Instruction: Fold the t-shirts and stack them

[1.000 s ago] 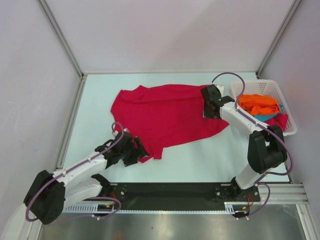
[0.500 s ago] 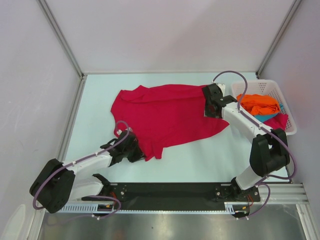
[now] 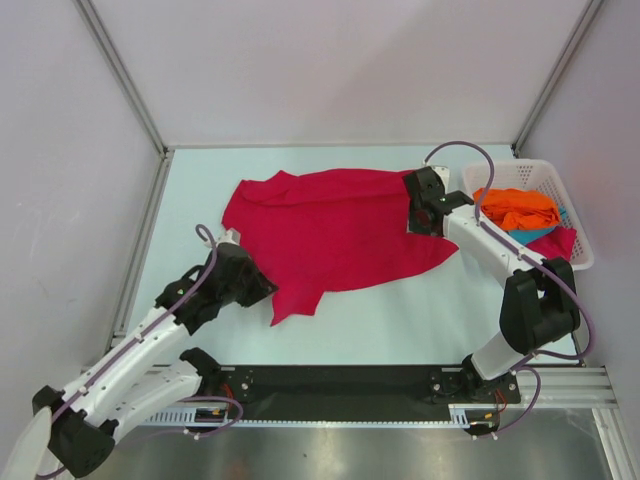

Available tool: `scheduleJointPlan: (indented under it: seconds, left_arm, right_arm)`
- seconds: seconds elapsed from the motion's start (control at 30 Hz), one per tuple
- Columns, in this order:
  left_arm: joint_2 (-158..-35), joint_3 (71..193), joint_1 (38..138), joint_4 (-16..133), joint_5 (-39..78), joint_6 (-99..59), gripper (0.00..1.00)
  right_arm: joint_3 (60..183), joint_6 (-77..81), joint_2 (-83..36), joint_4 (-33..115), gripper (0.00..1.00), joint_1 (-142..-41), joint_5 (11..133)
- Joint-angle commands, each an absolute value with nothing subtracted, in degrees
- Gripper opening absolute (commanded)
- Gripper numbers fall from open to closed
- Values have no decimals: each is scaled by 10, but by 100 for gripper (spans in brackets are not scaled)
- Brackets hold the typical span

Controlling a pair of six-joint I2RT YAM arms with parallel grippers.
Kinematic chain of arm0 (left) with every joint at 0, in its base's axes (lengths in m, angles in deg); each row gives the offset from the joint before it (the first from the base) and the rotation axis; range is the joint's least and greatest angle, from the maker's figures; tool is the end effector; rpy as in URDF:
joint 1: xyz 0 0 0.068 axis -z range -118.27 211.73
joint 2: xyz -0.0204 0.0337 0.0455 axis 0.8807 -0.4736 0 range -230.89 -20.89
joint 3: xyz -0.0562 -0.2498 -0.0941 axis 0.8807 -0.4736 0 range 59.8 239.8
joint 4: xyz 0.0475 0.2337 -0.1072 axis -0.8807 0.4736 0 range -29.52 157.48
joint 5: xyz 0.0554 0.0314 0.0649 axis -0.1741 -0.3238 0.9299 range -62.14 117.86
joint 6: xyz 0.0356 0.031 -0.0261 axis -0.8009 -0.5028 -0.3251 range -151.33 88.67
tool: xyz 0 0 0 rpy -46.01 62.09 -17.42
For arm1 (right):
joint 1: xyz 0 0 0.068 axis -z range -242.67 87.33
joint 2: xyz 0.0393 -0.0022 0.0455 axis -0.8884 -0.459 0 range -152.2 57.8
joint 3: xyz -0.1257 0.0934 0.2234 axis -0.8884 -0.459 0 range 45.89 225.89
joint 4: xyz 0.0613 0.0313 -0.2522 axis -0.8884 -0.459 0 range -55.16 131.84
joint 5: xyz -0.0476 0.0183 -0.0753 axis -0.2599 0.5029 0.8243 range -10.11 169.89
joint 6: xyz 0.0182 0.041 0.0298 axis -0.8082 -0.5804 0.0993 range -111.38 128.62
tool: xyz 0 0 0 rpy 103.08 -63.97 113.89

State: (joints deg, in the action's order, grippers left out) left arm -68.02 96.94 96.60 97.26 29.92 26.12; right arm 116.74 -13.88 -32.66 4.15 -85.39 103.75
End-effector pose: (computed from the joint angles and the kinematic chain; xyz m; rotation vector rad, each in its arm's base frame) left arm 0.1379 -0.0945 0.2437 -0.5086 2.4564 -0.6858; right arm 0.3105 0.1144 0.2622 0.1476 2.4550 -0.2018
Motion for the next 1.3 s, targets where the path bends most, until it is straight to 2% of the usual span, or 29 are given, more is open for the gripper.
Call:
scheduleJointPlan:
  seconds: [0.0,0.33,0.6,0.77,0.8,0.83,0.93,1.03,1.27]
  left_arm:
    - [-666,1019,969,1057,333,259,0]
    - [-618,1002,969,1095,330,289,0]
    - [-527,995,968,1167,351,333,0]
    - [-541,992,969,1158,345,327,2]
    - [-546,993,968,1151,341,316,6]
    - [-555,994,968,1140,338,312,33]
    - [-573,1003,967,1135,338,302,78]
    - [-584,1012,967,1135,346,297,94]
    - [-592,1009,963,1116,343,289,98]
  right_arm:
    - [1172,-143,-311,58,46,-859,1031]
    - [1170,-130,-302,54,47,-848,1035]
    - [1176,-133,-306,49,47,-852,1032]
    - [1176,-139,-311,42,47,-859,1032]
    - [1175,-139,-308,39,47,-859,1033]
    - [1172,-139,-307,36,48,-858,1034]
    - [1155,-141,-296,36,49,-852,1021]
    - [1130,-154,-284,52,53,-817,956]
    - [1100,-165,-303,72,56,-762,903]
